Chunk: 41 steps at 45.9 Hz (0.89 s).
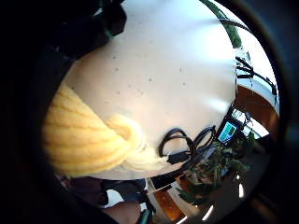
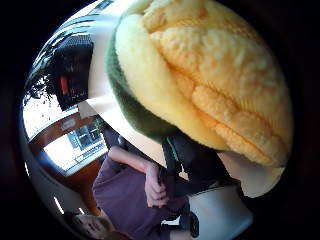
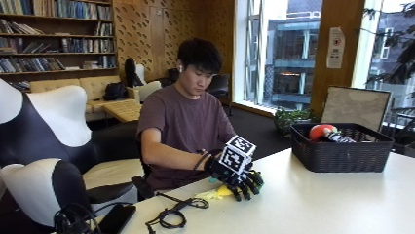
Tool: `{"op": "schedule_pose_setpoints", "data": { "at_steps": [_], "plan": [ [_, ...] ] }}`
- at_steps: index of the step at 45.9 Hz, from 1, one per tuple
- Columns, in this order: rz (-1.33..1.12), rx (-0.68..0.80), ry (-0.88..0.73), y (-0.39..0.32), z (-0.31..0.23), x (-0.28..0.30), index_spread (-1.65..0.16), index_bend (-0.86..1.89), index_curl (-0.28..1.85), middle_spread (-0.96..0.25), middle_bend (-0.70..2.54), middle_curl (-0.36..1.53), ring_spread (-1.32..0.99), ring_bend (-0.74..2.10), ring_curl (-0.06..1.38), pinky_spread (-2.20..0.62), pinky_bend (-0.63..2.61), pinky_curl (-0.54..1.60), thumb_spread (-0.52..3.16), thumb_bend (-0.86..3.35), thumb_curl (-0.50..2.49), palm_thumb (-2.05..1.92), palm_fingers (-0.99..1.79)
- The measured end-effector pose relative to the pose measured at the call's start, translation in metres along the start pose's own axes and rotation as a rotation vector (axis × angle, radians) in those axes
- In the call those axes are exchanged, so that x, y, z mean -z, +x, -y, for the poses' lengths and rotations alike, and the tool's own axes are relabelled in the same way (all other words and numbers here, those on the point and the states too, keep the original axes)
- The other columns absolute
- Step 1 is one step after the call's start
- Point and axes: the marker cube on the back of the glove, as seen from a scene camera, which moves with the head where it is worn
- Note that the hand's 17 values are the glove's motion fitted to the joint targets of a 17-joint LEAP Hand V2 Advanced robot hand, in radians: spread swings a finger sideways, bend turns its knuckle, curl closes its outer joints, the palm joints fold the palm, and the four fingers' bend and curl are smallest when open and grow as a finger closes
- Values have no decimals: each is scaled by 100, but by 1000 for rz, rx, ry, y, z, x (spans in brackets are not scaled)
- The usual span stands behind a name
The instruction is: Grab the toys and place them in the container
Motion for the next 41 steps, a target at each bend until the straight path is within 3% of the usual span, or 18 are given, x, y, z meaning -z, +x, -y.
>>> {"op": "schedule_pose_setpoints", "data": {
  "at_steps": [10,21,25,31,41],
  "plan": [
    [29,13,92,-2,2,-4,-20,5,5,1,32,29,-9,65,52,-9,100,35,123,-1,34,12,2],
    [128,98,320,0,23,4,-24,24,12,-19,72,45,-32,111,65,-29,97,36,133,10,40,33,79],
    [116,110,312,-4,35,19,-25,29,13,-24,80,50,-36,119,68,-34,104,39,124,15,47,49,100],
    [113,129,314,-29,48,68,-29,49,21,-27,95,60,-38,124,74,-37,106,44,106,14,55,55,116],
    [58,250,448,-121,62,210,-30,75,33,-29,111,72,-40,128,77,-40,105,48,83,9,65,58,112]
  ]
}}
